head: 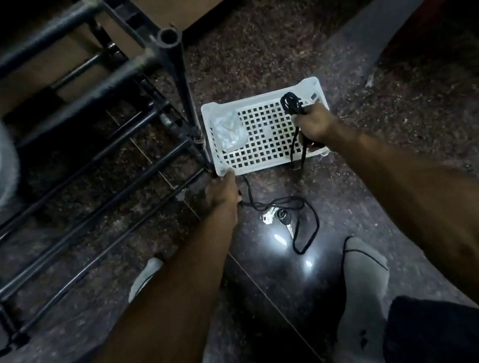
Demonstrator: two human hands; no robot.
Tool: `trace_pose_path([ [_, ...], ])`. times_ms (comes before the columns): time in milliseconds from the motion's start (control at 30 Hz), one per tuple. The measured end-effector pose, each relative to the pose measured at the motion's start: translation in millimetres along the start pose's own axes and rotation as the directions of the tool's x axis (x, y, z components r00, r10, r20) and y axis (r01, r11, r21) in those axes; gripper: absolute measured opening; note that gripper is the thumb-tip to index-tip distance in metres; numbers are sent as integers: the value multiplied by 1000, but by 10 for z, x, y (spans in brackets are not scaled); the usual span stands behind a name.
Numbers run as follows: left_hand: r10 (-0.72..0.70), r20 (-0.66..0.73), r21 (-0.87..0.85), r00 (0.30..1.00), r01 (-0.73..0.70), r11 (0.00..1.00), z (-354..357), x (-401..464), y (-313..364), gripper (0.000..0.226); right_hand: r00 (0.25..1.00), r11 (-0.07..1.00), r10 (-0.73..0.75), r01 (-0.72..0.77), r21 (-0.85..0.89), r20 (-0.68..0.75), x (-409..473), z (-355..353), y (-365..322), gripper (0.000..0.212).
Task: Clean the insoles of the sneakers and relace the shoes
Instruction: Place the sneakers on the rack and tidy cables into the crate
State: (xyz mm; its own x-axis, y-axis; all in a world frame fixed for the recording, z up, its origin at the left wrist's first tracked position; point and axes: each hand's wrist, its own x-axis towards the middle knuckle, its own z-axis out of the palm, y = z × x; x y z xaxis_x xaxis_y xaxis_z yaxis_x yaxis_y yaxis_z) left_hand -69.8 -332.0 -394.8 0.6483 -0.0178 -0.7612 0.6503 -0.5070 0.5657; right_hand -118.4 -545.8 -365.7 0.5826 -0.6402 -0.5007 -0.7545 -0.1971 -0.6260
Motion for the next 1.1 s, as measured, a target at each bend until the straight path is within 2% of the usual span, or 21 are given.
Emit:
trace_pose_path([
  [133, -14, -53, -102, 998, 9, 995, 83, 132, 65, 28, 997, 941, -53, 33, -336, -51, 253, -33, 41, 35],
  [267, 22, -123, -11, 992, -24, 1000, 119, 291, 32, 36, 977, 739, -134, -11, -673, -163, 200, 115, 120, 41],
  [367, 72, -129, 48, 989, -66, 997, 113, 334, -6, 40, 942, 610, -324, 137, -780, -88, 140, 172, 233, 40],
  [433, 91, -123, 39, 988, -86, 995, 92, 303, 0, 36, 891, 440, -440, 319, -840, 108, 149, 177, 320, 37],
  [500, 90, -111, 25, 990, -88, 996, 74, 286, 9, 32, 842, 321, -460, 454, -831, 282, 160, 174, 407, 36],
  [600, 89, -108, 3, 990, -90, 996, 45, 206, 47, 28, 837, 278, -435, 477, -834, 333, 161, 148, 482, 39],
  [767, 103, -89, -2, 991, -103, 995, 25, 172, 78, 31, 871, 191, -393, 391, -900, 295, 190, -14, 510, 41],
  [833, 118, -88, 3, 989, -118, 993, 19, 179, 64, 27, 863, 202, -420, 391, -898, 282, 181, -50, 521, 42],
  [867, 120, -86, 6, 989, -120, 993, 9, 175, 58, 25, 845, 250, -472, 400, -882, 249, 141, -39, 532, 39],
  [933, 131, -88, -14, 988, -133, 991, -18, 179, 19, 24, 784, 393, -611, 421, -818, 110, -40, 50, 570, 27],
  [1000, 151, -97, -45, 984, -156, 987, -60, 168, -54, 23, 745, 544, -667, 466, -698, -22, -356, 242, 577, 16],
  [1033, 164, -107, -40, 981, -169, 985, -91, 143, -102, 19, 754, 608, -655, 489, -625, -47, -548, 362, 566, 11],
  [1100, 180, -113, 10, 977, -180, 984, -142, 98, -227, 14, 838, 715, -545, 468, -519, 5, -862, 622, 578, 10],
])
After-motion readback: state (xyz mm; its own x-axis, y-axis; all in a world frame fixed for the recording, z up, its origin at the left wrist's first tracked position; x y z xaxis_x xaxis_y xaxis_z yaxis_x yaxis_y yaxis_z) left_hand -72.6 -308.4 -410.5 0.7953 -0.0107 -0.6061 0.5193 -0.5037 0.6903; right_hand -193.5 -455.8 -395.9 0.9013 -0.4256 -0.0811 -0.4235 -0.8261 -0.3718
